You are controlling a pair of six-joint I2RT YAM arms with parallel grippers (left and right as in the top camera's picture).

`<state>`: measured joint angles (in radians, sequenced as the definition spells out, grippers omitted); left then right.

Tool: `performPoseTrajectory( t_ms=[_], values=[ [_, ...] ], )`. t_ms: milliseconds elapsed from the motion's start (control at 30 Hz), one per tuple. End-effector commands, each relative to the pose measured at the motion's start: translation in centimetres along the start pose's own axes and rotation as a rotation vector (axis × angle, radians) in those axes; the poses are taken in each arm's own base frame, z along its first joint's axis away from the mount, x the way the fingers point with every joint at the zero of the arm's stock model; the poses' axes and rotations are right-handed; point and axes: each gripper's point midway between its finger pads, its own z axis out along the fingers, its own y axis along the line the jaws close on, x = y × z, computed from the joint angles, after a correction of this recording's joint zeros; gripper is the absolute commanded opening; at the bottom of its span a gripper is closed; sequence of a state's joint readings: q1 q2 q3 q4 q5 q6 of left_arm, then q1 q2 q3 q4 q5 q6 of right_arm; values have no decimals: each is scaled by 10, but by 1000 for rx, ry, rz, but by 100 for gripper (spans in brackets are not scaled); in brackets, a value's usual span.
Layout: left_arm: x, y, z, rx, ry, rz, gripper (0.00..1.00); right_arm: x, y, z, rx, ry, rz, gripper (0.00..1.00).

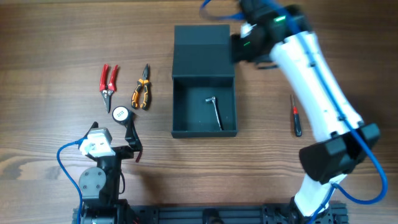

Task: Pack container
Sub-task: 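Release the wrench and lift the right gripper away, then grasp the clear screwdriver case with the right gripper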

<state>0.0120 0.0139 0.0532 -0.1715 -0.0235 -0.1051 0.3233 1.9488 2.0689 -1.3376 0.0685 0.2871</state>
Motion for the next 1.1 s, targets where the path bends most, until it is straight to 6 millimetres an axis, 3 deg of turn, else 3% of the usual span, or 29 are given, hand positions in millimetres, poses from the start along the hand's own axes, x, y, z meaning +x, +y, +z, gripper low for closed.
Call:
performPoseTrajectory(
  t_ms=[0, 100, 200, 267, 367, 467, 633, 767, 900, 1067],
  values=[
    [1, -5, 0, 25, -2, 24, 100, -14, -87, -6, 116, -5, -27, 80],
    [1, -5, 0, 25, -2, 24, 100, -27, -156, -8, 172, -46, -14, 100],
    [1, -5, 0, 25, -2, 24, 100, -48, -202, -10, 226, -131, -64, 100],
    [1, -5, 0, 24, -2, 24, 100, -56, -217, 0, 246, -138, -131, 100],
    [1, -5, 0, 25, -2, 24, 100, -43, -221, 51, 216, -6, -270, 100],
    [1, -5, 0, 24, -2, 24, 100, -27, -225, 103, 184, 114, -300, 100],
    [1, -5, 0, 25, -2, 24, 100, 3, -240, 161, 187, 272, -333, 100],
    [1, -5, 0, 24, -2, 24, 100, 28, -251, 184, 167, 359, -242, 100],
    [1, -5, 0, 24, -2, 24, 100, 38, -262, 185, 170, 383, -153, 100],
    [1, -5, 0, 25, -2, 24, 100, 36, -233, 190, 17, 351, -139, 100]
  ],
)
